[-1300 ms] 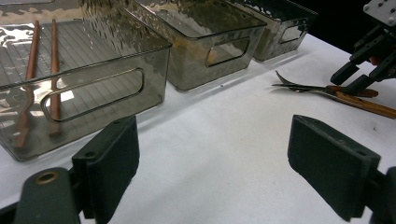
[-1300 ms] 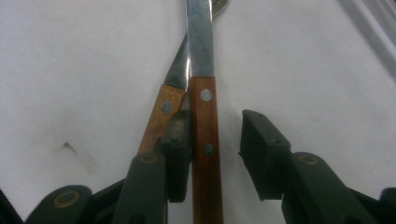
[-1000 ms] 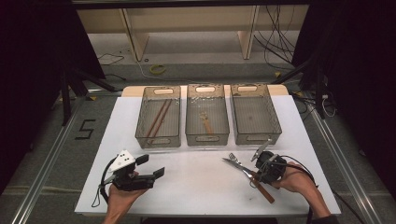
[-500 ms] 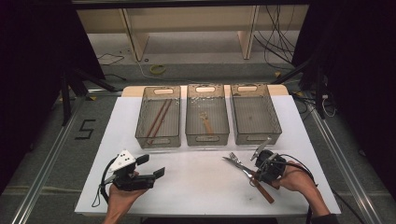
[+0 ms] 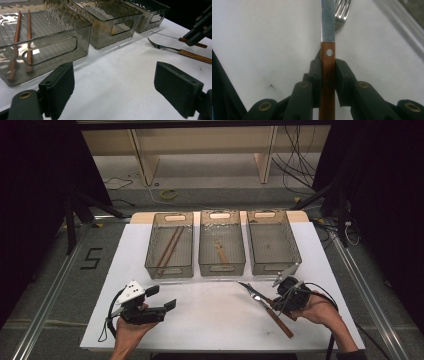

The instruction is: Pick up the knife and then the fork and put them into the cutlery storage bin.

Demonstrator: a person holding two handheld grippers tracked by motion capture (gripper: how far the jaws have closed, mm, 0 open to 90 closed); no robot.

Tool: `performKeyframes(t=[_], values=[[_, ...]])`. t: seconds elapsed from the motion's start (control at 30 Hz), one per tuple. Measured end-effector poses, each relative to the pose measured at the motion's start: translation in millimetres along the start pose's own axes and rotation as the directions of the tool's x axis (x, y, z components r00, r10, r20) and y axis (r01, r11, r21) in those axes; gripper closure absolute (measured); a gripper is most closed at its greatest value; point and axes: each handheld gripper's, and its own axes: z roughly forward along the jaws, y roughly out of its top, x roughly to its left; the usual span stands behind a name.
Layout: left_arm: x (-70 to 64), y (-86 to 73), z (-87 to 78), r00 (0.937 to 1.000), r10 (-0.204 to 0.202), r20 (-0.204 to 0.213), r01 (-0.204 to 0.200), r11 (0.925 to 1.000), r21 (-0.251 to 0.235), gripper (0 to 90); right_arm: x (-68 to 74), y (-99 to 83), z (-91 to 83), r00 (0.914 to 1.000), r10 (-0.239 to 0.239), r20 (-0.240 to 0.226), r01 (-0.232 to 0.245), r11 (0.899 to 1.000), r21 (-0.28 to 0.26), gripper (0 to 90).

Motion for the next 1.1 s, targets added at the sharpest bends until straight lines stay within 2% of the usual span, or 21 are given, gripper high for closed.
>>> performKeyframes(t=[0.13, 0.27, 0.5, 0.8, 1.1], values=[[0.1, -0.1, 0.1, 1.0, 0.0, 0.0, 0.0, 1.0, 0.001, 16.3, -2.2, 3.6, -9.3, 0.9997, 0.011, -0.023, -0.012, 0.998, -0.057, 77.6], [0.0, 0.0, 0.0, 1.0, -0.001, -0.001, 0.001, 1.0, -0.001, 16.3, -7.2, 9.9, -19.2, 0.9993, 0.026, -0.026, -0.028, 0.994, -0.103, 77.6], [0.4, -0.1, -0.6, 1.0, 0.001, -0.003, -0.001, 1.0, -0.007, 16.3, -19.8, 25.0, -34.4, 0.9973, 0.071, -0.015, -0.073, 0.98, -0.187, 77.6], [0.2, -0.2, -0.2, 1.0, 0.003, -0.001, -0.003, 0.9999, -0.01, 16.2, -35.7, 46.1, -47.4, 0.994, 0.109, -0.003, -0.106, 0.962, -0.251, 77.6], [0.2, -0.2, 0.1, 1.0, 0.001, 0.001, -0.001, 0.9999, -0.011, 16.2, -52.7, 69.7, -56.1, 0.9869, 0.161, 0.009, -0.152, 0.946, -0.287, 77.6]])
